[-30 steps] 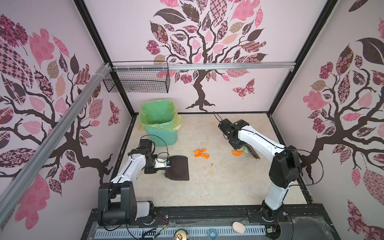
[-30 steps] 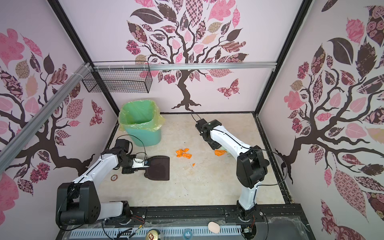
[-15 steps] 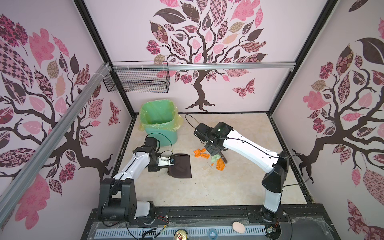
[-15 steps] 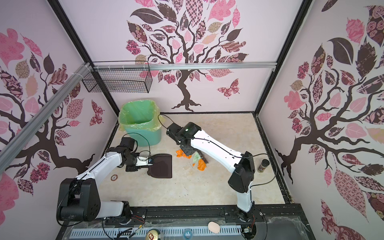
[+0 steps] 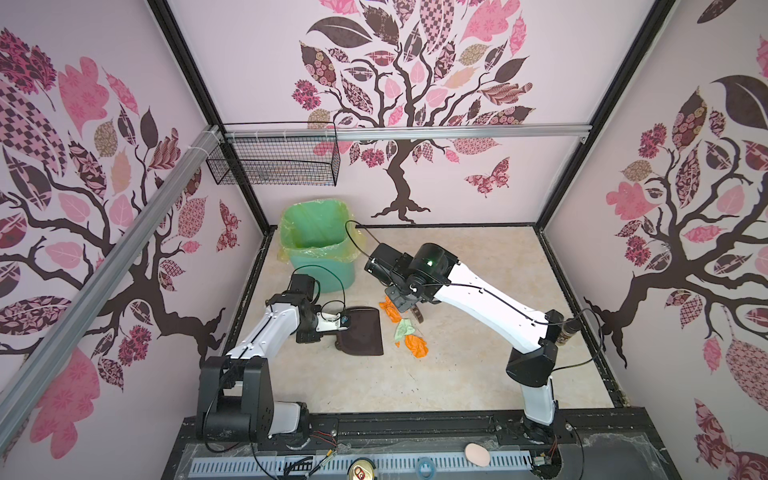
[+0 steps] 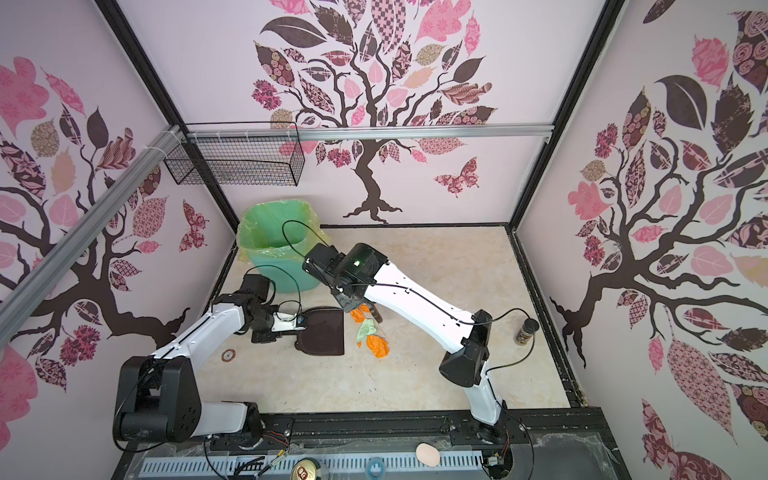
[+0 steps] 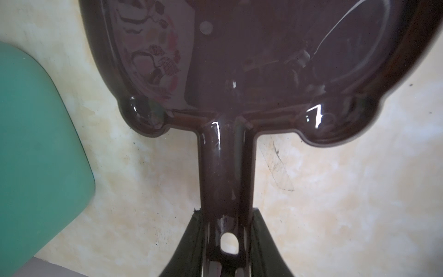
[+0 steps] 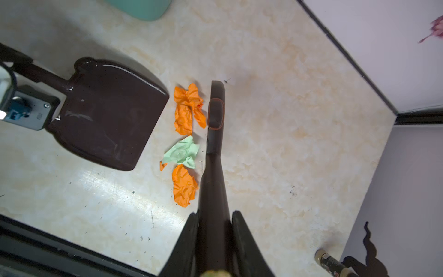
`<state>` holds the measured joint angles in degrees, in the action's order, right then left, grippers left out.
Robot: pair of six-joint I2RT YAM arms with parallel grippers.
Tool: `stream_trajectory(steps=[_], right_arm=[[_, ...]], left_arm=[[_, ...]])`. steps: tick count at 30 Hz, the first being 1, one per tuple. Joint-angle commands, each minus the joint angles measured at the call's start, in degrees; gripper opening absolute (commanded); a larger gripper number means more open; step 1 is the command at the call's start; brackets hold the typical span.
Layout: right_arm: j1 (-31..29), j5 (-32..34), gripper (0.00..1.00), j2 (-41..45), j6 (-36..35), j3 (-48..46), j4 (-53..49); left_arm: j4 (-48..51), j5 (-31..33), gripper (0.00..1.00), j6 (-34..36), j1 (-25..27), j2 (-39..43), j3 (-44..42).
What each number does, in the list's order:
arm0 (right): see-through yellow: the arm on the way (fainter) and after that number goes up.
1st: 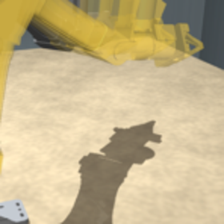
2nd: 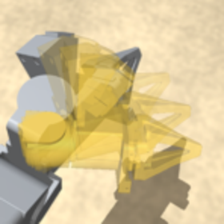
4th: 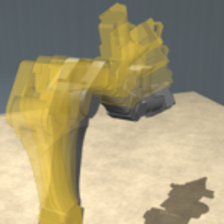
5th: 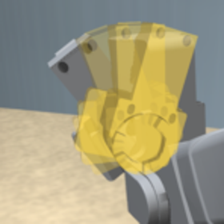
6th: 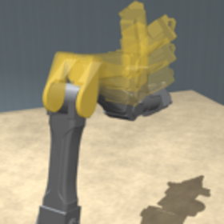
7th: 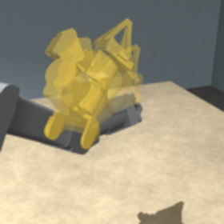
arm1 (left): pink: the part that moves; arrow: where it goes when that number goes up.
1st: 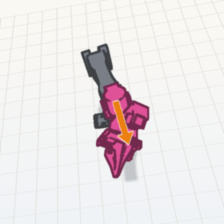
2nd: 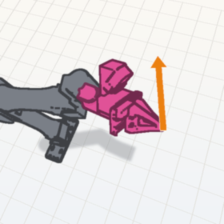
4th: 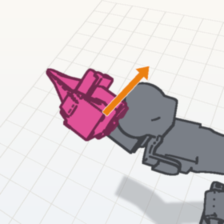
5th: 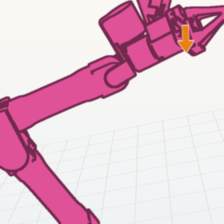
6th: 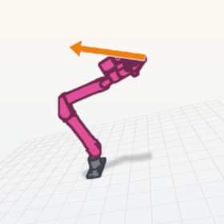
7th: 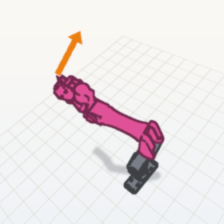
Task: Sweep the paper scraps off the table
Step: 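Sweep the far scraps with the brush toward the dustpan, then push the scrap pile with the brush toward the dustpan, then lift the brush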
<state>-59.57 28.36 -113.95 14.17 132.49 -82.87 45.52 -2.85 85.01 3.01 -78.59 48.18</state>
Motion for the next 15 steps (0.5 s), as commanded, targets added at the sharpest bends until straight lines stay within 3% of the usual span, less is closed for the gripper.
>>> stream_trajectory(steps=[1, 4, 6, 8, 10, 12, 15], right_arm=[[0.07, 14.99, 0.0, -1.69, -11.88, 1.16, 2.03], [0.85, 22.46, 0.0, -3.96, -30.51, -5.33, 13.62], [0.96, 22.16, 0.0, -4.64, -42.88, -11.71, 22.96], [1.21, 23.28, 0.0, -2.44, -54.53, -21.94, 41.59], [1.2, 19.25, 0.0, 1.23, -65.48, -32.8, 58.55], [1.47, 15.74, 0.0, 1.71, -69.13, -35.78, 65.26], [1.59, 12.04, 0.0, -0.78, -68.24, -32.85, 60.33]], left_arm=[[0.03, -0.84, 0.0, -1.15, 0.24, -0.38, 1.28], [0.17, -0.82, 0.0, -1.56, 0.22, -0.11, 1.21], [0.35, -0.73, 0.0, -1.99, 0.23, 0.09, 1.0], [0.45, -0.46, 0.0, -2.21, 0.08, 0.31, 0.6], [0.73, -0.49, 0.0, -2.18, -0.25, 0.86, -0.04], [0.8, -0.46, 0.0, -1.55, -0.95, 1.92, -1.05], [1.43, -0.77, 0.0, -0.17, -2.66, 3.08, -1.74]])
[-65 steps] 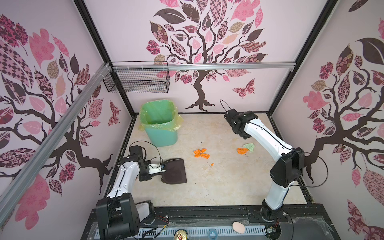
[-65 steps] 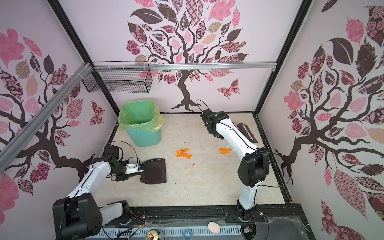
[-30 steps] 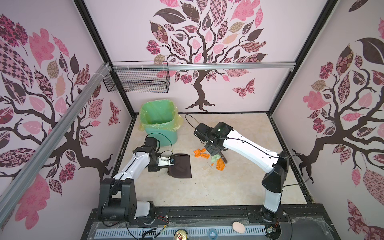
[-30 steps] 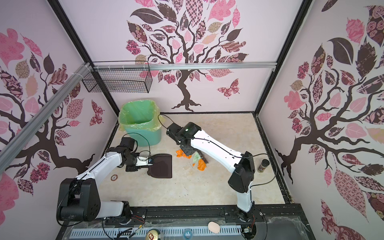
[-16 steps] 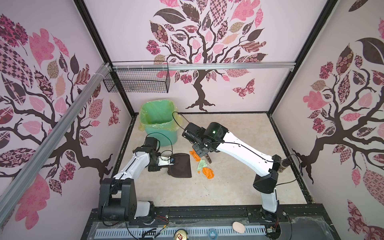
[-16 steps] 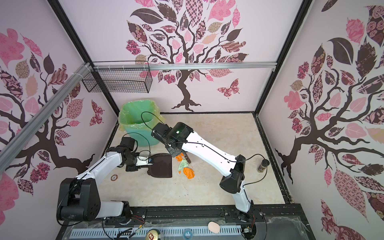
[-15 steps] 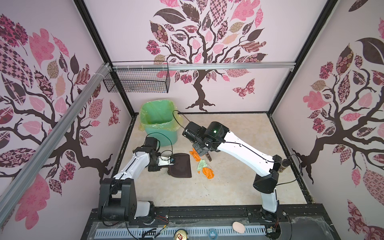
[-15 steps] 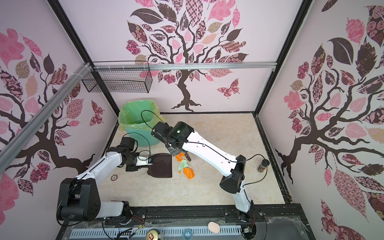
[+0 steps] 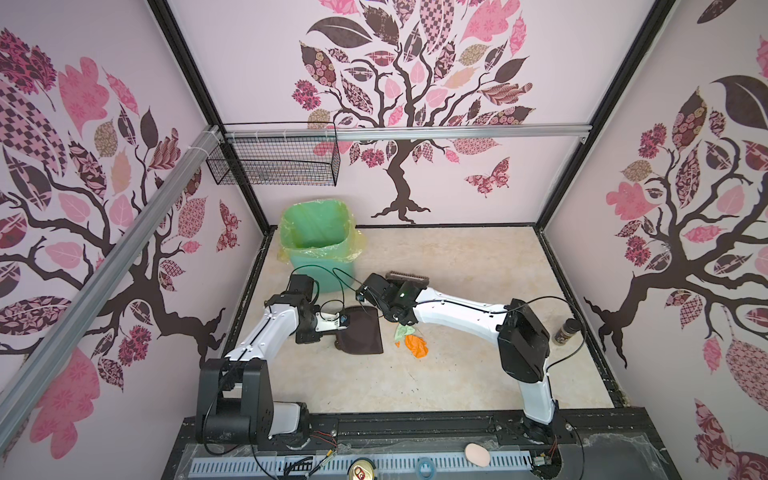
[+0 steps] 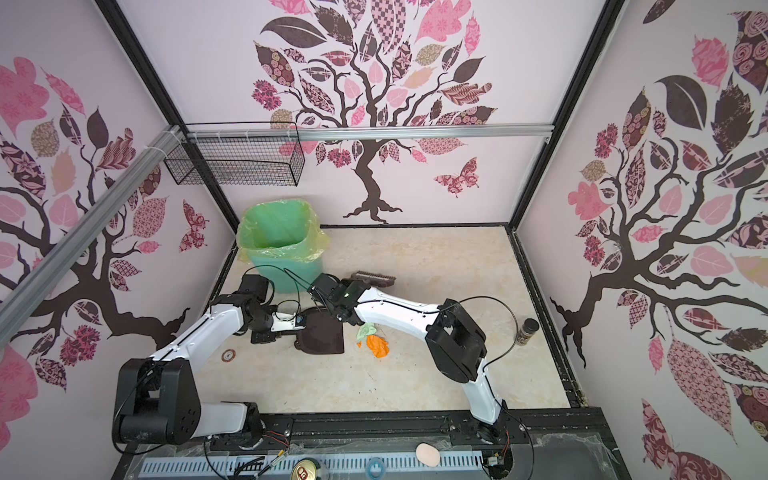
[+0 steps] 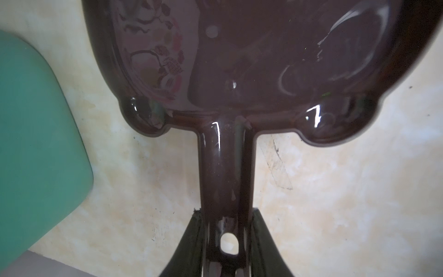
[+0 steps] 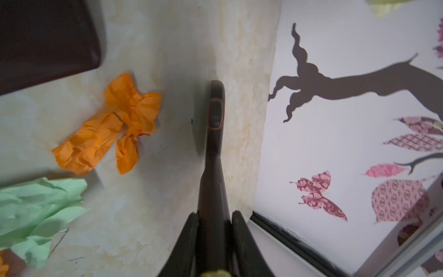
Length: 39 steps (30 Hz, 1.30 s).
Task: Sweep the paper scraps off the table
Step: 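Push the scrap pile with the brush toward the dustpan, then lift the brush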
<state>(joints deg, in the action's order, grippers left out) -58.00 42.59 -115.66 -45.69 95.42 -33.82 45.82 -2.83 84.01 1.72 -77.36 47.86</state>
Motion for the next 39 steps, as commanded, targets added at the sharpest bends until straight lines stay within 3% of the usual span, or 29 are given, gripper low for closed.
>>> stream_trajectory(steps=[1, 6, 14, 25, 28, 30, 32, 35, 36, 39], right_arm=[[-0.09, -4.0, 0.0, 0.85, -8.29, 4.19, 10.24], [-1.68, -7.85, 0.0, 2.44, -8.14, 1.29, 6.76], [-5.13, -9.01, 0.0, 7.25, -1.25, 2.09, -9.14], [-12.73, -0.55, 0.0, 14.77, 7.71, 6.19, -20.78], [-11.19, 5.43, 0.0, 12.81, 20.45, 15.52, -29.26], [-5.2, 1.7, 0.0, 8.22, 38.04, 28.7, -43.41], [-0.44, -3.04, 0.0, 7.87, 50.98, 32.37, -50.21], [7.53, -18.81, 0.0, 13.04, 65.11, 23.61, -48.81], [9.03, -21.24, 0.0, 14.28, 68.27, 19.34, -48.05], [9.48, -20.13, 0.0, 13.64, 71.61, 12.46, -49.44]], left_arm=[[1.27, -0.95, 0.0, 1.19, -1.81, 2.08, -1.39], [1.65, -1.46, 0.0, 2.12, -3.7, 1.3, -0.89], [1.07, -2.09, 0.0, 2.26, -3.83, 0.18, -0.53], [0.61, -1.56, 0.0, 1.64, -2.92, -0.35, -0.47], [0.33, -0.83, 0.0, 1.17, -1.93, -0.97, -0.23], [-0.12, -0.15, 0.0, 1.07, -1.1, -1.68, -0.07], [-0.57, 0.76, 0.0, 0.9, -0.09, -2.62, 0.27], [-0.89, 1.52, 0.0, 0.89, 0.82, -3.73, 1.51], [-0.78, 1.68, 0.0, 0.81, 0.91, -4.19, 2.18], [-0.56, 2.34, 0.0, 0.81, 0.95, -5.69, 3.68]])
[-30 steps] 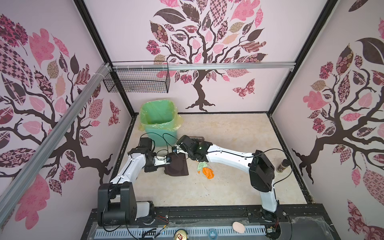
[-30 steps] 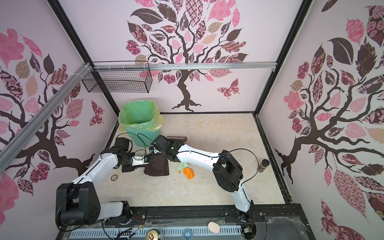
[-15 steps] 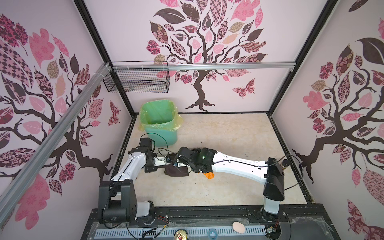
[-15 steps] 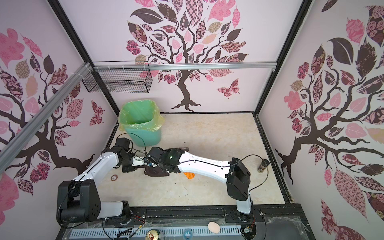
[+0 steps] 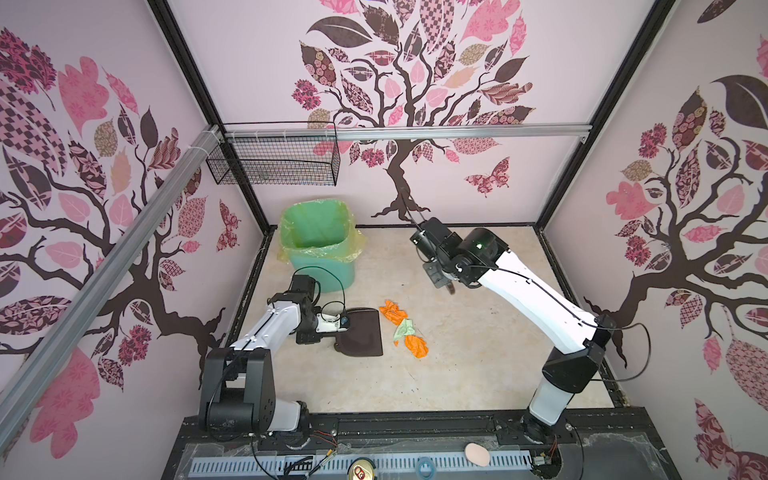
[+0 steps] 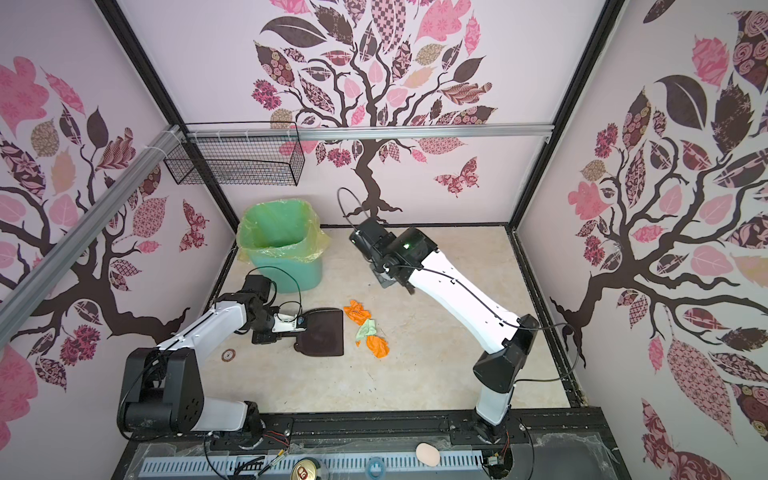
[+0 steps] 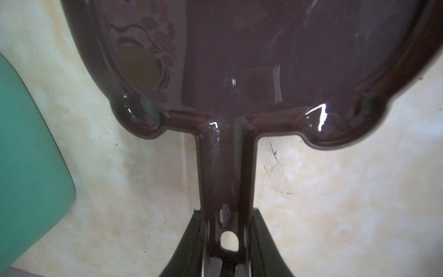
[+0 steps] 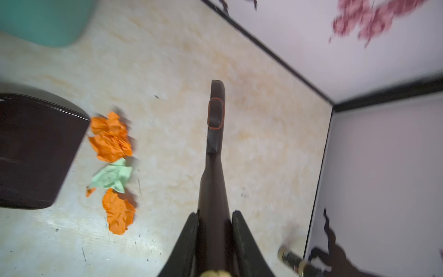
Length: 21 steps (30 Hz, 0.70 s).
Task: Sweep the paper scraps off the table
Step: 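Push the scrap pile with the brush toward the dustpan, then lift the brush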
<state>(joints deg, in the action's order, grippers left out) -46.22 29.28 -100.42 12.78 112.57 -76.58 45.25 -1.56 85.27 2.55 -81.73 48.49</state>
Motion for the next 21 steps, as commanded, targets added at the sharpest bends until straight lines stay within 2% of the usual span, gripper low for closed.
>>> stream_trajectory(steps=[1, 5, 8, 14, 21], right_arm=[[-2.15, -6.78, 0.0, -2.24, 13.6, -5.4, -7.24], [-1.95, -9.64, 0.0, -5.96, 13.34, -4.41, -7.62], [-2.02, -11.57, 0.0, -9.89, 12.41, 0.26, -8.06], [-3.03, -19.73, 0.0, -16.81, 13.61, 9.16, -8.07], [-6.83, -22.5, 0.0, -21.57, 16.42, 15.39, -5.84]], left_arm=[[0.01, 1.3, 0.0, -0.46, 0.18, -1.62, 3.37], [0.1, 1.76, 0.0, -0.46, 0.15, -2.89, 4.19], [-0.24, 1.62, 0.0, -0.63, 0.25, -3.03, 4.14], [-0.65, 1.62, 0.0, -0.73, 0.5, -3.61, 4.31], [-0.67, 1.49, 0.0, -0.72, 1.05, -4.75, 5.33]])
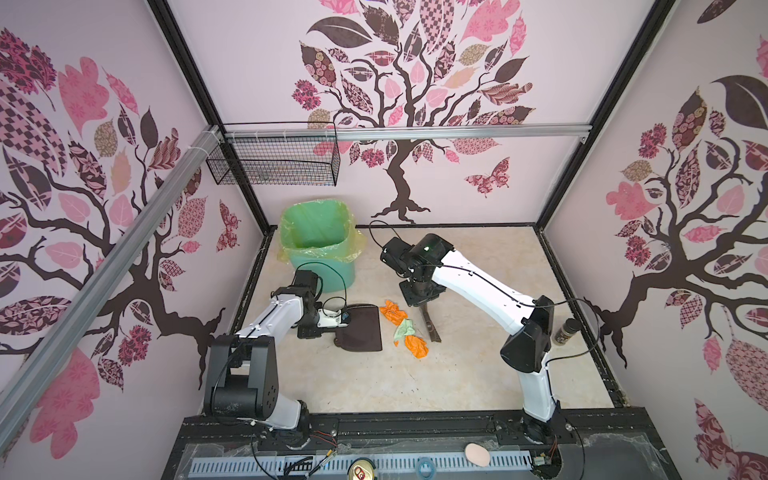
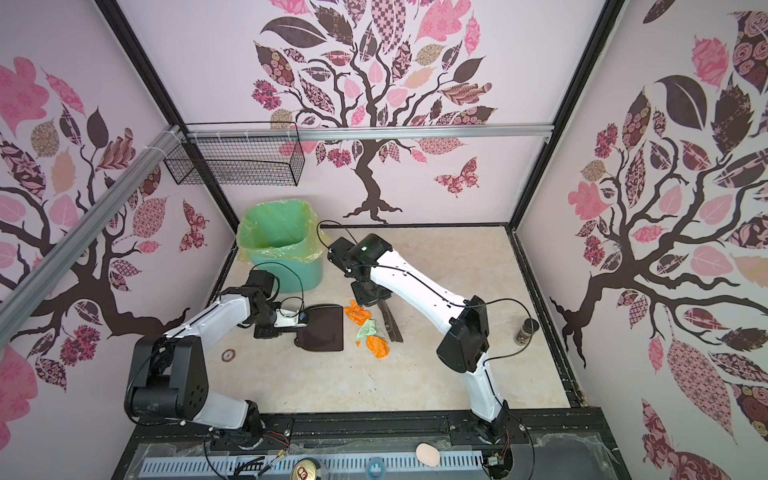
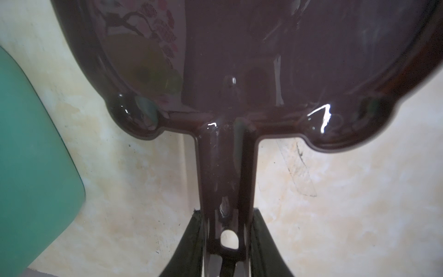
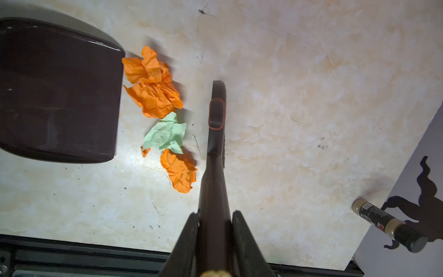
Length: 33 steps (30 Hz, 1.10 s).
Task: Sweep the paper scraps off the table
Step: 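Sweep the orange and green scraps with the right brush onto the dustpan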
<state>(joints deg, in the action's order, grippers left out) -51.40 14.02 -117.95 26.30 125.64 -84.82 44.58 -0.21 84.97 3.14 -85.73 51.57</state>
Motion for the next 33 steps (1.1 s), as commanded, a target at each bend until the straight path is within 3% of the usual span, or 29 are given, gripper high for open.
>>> stream_trajectory(steps=[1, 9, 16, 20, 24, 33], right_arm=[[-2.07, -7.59, 0.0, -4.84, 3.22, 3.92, 2.42], [-4.05, -9.25, 0.0, -10.9, 4.37, 16.92, 1.33], [-4.59, -9.93, 0.0, -9.91, 4.19, 18.19, 1.89], [-4.59, -6.71, 0.0, -6.66, 4.26, 18.55, 0.16], [-4.41, 0.01, 0.0, 1.55, 5.53, 12.4, 0.2], [-3.25, 5.08, 0.0, 18.43, 10.07, -8.46, 0.4]], left_arm=[[0.04, 0.14, 0.0, -0.42, 0.6, -0.75, 2.23], [0.02, 0.08, 0.0, -1.15, 1.8, -0.62, 1.76], [0.07, 0.15, 0.0, -1.82, 2.53, -0.72, 1.86], [0.29, 0.21, 0.0, -1.91, 2.61, -0.67, 1.79], [0.51, 0.65, 0.0, -1.74, 2.61, -0.51, 1.45], [0.74, -1.05, 0.0, 0.11, -0.18, 4.08, -1.5]])
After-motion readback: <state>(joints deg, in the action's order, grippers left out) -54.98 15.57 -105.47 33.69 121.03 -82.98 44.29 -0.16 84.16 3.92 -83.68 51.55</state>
